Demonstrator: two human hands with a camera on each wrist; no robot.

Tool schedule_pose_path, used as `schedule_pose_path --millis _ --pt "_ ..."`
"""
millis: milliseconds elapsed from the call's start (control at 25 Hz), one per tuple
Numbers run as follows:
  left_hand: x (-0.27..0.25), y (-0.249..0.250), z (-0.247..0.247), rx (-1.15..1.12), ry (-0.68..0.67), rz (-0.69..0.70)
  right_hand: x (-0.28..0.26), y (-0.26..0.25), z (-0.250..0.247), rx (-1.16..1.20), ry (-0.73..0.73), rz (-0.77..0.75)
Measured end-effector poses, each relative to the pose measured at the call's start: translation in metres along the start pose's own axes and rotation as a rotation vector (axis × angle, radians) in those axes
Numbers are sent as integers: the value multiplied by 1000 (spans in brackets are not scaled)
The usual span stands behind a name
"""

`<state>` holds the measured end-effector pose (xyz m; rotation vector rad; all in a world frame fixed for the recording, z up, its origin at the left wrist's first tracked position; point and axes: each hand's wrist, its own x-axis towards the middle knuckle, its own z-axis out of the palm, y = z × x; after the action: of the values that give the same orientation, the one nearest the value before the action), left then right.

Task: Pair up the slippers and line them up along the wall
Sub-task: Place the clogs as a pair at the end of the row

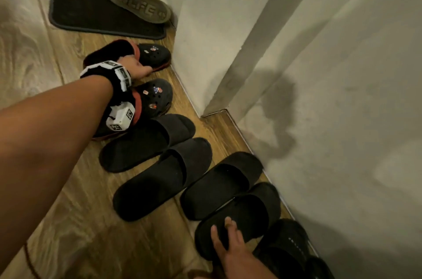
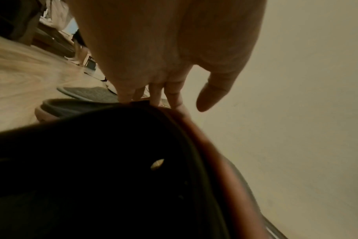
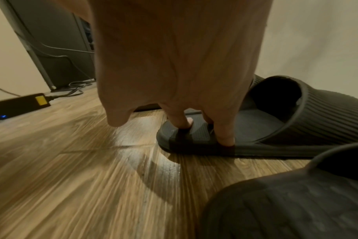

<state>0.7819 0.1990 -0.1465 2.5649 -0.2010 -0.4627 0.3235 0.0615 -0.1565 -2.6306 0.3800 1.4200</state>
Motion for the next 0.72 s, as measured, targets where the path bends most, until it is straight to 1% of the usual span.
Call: schedule_pose_path --millis 80,120,240,320,400,440,560,640,720 --pt "2 -4 2 -3 -29 -28 0 -2 -3 -14 -22 -2" --pt "1 -6 -2 10 -20 -25 0 -4 -4 -15 -41 -3" --pt "2 -4 -12 -46 23 28 2 -2 -5 -19 -30 -10" --pt "3 3 -9 -65 -50 9 3 -1 -3 -20 -12 -18" --pt "3 7 0 -32 -143 -50 5 -3 0 -17 8 -7" --pt "3 6 6 -21 -160 -65 5 -3 2 -7 18 2" --pt "4 -9 17 31 -148 -98 4 0 3 47 11 -15" --pt "2 -13 21 79 -138 -87 3 1 5 77 8 -33" --pt "2 -15 20 121 -117 -71 1 -1 7 59 27 -33"
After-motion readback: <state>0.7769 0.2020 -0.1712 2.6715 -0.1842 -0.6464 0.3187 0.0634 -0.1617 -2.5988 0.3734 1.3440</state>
